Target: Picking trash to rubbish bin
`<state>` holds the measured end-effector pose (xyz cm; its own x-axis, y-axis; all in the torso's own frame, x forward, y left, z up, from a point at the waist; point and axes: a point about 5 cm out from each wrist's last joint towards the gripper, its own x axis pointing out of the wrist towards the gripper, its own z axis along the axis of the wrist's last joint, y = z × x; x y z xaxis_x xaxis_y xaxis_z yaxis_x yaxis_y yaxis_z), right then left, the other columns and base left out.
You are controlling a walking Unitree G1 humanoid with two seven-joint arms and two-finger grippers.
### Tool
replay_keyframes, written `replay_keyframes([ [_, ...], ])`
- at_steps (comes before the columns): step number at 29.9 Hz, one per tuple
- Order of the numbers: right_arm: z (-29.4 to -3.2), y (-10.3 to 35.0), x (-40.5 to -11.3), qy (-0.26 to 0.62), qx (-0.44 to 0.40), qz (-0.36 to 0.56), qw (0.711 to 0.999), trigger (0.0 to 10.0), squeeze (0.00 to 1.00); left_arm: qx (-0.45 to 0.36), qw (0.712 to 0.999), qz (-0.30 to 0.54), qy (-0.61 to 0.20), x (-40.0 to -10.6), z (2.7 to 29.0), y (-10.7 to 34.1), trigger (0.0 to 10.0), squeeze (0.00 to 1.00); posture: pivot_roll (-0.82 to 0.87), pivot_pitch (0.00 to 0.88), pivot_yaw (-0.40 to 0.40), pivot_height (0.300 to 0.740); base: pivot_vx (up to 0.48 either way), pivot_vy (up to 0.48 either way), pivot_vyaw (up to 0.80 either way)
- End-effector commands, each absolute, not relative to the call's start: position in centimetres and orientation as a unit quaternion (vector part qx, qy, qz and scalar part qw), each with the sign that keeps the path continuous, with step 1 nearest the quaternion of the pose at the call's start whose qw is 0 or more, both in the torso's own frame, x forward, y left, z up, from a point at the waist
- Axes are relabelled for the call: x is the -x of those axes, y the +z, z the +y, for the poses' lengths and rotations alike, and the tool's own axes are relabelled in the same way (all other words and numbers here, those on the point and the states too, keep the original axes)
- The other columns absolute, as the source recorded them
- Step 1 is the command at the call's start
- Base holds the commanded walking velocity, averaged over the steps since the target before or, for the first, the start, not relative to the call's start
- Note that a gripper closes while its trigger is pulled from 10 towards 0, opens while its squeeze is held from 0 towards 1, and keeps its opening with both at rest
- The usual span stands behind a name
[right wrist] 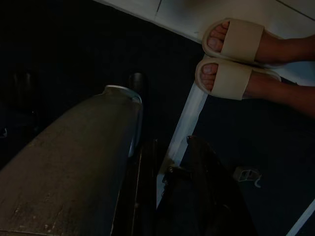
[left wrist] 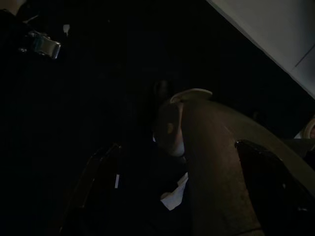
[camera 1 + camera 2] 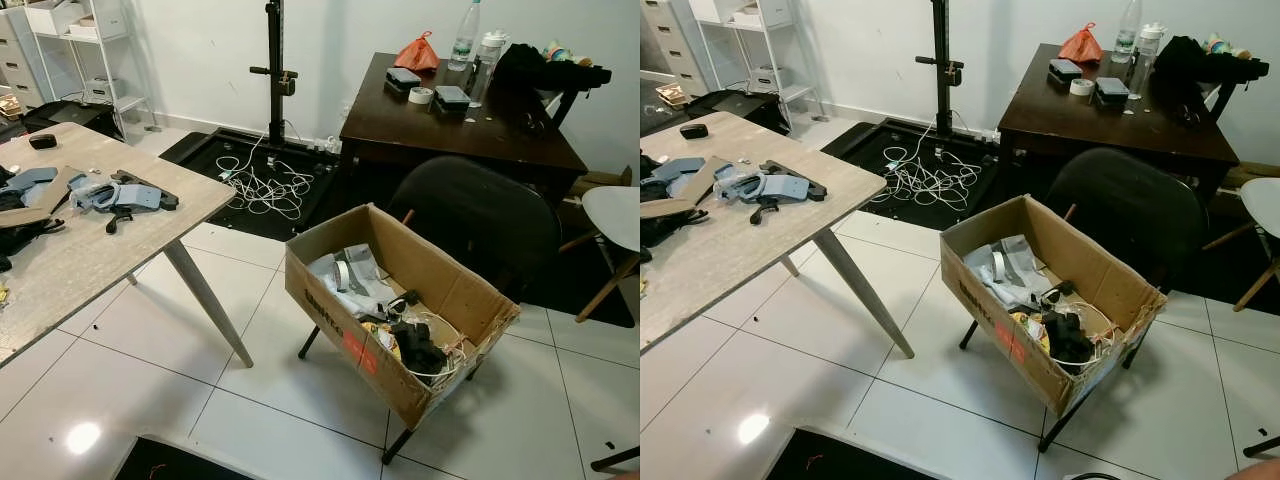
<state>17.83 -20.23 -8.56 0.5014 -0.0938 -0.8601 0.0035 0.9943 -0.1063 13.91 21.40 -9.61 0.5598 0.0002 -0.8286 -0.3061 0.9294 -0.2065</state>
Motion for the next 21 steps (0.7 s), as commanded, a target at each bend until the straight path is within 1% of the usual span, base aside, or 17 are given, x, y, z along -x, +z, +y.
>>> replay_keyframes([
  [1,-20.1,-9.0,-16.9,-0.029,0.042,0.515,0.856,10.0,0.00,0.169,0.858,0.474,0.102,-13.2,21.7,-9.9,10.0,0.00,0.01,0.153,0.017,0.740,0.000,0.000,0.00],
  [9,-20.5,-8.9,-16.9,-0.030,0.047,0.514,0.856,10.0,0.00,0.171,0.858,0.472,0.106,-13.4,21.6,-9.8,10.0,0.00,0.00,0.148,0.007,0.740,0.000,0.000,0.00],
  [11,-20.7,-8.8,-17.2,-0.024,0.038,0.507,0.861,10.0,0.00,0.169,0.857,0.474,0.112,-12.5,22.8,-9.8,10.0,0.00,-0.01,0.145,0.005,0.740,0.000,0.000,0.00],
  [13,-20.6,-8.7,-17.3,-0.019,0.032,0.503,0.864,10.0,0.00,0.169,0.857,0.474,0.112,-12.4,23.0,-9.8,10.0,0.00,-0.01,0.145,0.005,0.740,0.000,0.000,0.00],
  [14,-20.7,-8.5,-17.7,-0.017,0.020,0.491,0.871,10.0,0.00,0.168,0.856,0.475,0.111,-12.3,23.1,-9.8,10.0,0.00,-0.01,0.142,0.004,0.740,0.000,0.000,0.00],
  [16,-20.7,-8.3,-18.0,-0.013,-0.001,0.482,0.876,10.0,0.00,0.168,0.856,0.476,0.109,-12.2,23.2,-9.8,10.0,0.00,-0.02,0.139,0.004,0.740,0.000,0.000,0.00],
  [21,-20.9,-8.2,-18.1,-0.011,0.011,0.482,0.876,10.0,0.00,0.170,0.857,0.475,0.105,-12.4,22.9,-9.8,10.0,0.00,-0.02,0.140,0.001,0.740,0.000,0.000,0.77],
])
